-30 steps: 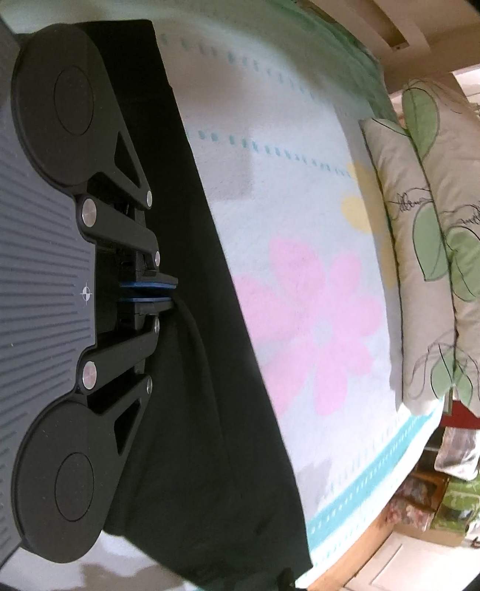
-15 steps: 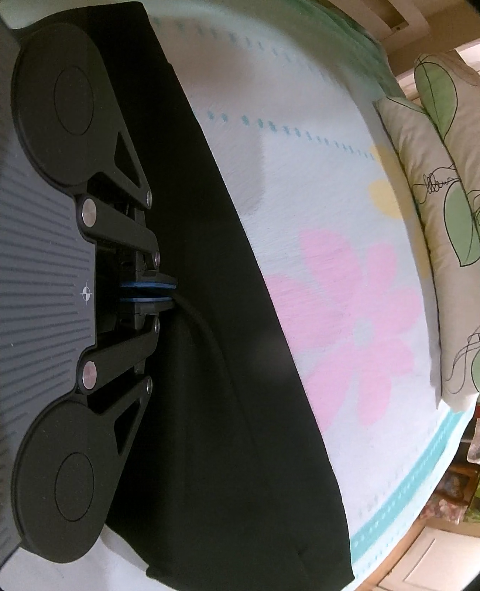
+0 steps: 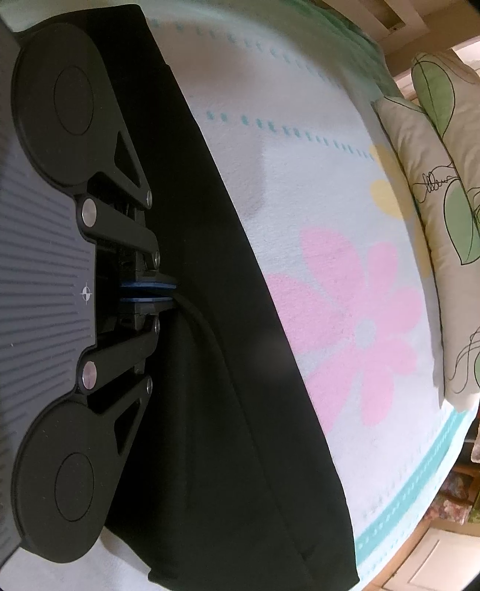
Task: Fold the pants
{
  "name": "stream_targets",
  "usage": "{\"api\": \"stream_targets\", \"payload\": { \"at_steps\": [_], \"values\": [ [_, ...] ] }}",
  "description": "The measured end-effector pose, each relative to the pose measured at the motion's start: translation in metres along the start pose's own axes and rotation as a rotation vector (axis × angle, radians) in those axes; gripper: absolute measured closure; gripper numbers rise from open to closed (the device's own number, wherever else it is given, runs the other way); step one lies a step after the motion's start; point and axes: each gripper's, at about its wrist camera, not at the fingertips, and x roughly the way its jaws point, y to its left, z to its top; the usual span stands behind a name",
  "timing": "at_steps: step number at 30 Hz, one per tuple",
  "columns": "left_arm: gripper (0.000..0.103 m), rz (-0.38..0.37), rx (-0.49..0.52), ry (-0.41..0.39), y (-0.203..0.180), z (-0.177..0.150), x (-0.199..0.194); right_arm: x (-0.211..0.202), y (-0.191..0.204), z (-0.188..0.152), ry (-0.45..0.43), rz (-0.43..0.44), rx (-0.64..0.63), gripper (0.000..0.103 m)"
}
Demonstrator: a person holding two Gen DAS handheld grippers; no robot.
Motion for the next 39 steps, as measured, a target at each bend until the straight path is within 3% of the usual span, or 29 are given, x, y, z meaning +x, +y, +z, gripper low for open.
{"api": "stream_targets", "payload": {
  "at_steps": [4,10,12,15,16,17,26,34,37,39],
  "values": [
    [0.098,0.004,0.004,0.000,-0.001,0.000,-0.001,-0.009,0.001,0.000,-0.060,0.040,0.017,0.063],
    [0.098,0.011,0.002,0.005,-0.004,0.000,0.000,0.014,0.017,-0.005,0.050,0.013,-0.074,0.061],
    [0.098,0.016,0.010,0.005,-0.005,0.001,0.000,0.016,0.021,-0.010,0.037,0.004,-0.093,0.060],
    [0.099,0.015,0.021,0.000,-0.005,0.000,-0.001,0.014,0.029,-0.008,0.055,-0.017,-0.129,0.081],
    [0.099,0.013,0.021,-0.001,-0.005,0.000,-0.001,0.013,0.031,-0.007,0.055,-0.045,-0.149,0.095],
    [0.100,0.012,0.021,-0.003,-0.005,0.000,-0.002,0.011,0.033,-0.006,0.050,-0.065,-0.169,0.100],
    [0.100,-0.003,0.033,-0.056,-0.005,0.008,-0.018,-0.006,0.030,0.028,-0.046,-0.026,-0.105,0.101],
    [0.100,0.020,0.050,-0.071,-0.006,0.023,-0.010,0.020,0.029,0.057,-0.116,-0.091,-0.075,0.102],
    [0.100,0.011,0.047,-0.052,-0.005,0.025,-0.004,0.034,0.017,0.064,-0.099,-0.065,-0.031,0.101],
    [0.100,0.009,0.057,-0.046,-0.005,0.023,-0.001,0.037,0.014,0.063,-0.102,-0.018,-0.025,0.085]
  ]
}}
